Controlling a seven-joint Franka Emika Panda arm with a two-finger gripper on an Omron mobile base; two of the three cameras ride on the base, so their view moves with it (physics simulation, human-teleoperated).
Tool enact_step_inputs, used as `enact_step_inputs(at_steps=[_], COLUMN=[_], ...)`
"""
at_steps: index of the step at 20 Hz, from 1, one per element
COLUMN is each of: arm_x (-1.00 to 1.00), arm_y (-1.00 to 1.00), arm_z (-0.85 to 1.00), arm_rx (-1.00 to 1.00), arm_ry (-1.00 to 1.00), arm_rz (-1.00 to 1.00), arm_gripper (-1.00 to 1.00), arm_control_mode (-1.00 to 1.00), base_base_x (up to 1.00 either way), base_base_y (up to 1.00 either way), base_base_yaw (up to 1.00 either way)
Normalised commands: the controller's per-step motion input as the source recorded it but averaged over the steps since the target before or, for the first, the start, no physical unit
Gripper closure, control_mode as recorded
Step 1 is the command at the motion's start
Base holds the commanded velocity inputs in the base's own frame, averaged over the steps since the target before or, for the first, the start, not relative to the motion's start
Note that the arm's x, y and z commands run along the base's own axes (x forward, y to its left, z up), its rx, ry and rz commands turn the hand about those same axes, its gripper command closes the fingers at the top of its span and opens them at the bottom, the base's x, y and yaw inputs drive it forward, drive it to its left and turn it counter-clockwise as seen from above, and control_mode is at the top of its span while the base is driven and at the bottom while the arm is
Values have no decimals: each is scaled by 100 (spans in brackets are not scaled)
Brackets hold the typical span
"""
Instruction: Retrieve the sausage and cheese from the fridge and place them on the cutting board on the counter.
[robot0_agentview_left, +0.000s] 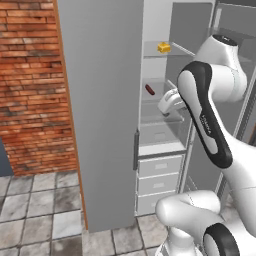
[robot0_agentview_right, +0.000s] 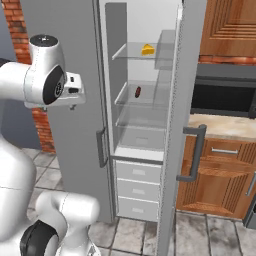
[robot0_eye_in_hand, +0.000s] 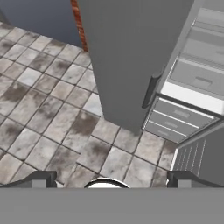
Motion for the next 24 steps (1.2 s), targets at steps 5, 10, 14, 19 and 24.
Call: enact_step_inputs(at_steps=[5,10,14,19,24], arm_x=[0,0,0,0,0], arm_y=[0,0,0,0,0], arm_z=[0,0,0,0,0], arm_rx=[0,0,0,0,0], arm_ry=[0,0,0,0,0], arm_rz=[0,0,0,0,0], arm_gripper=[-100,-100,-100,-100,-100], arm_control_mode=[100,100,100,100,100], base_base_x=[16,45,60,58,60], base_base_y=[-25,-21,-3,0,0], base_base_yaw=[-18,-28,-23,-17,-14])
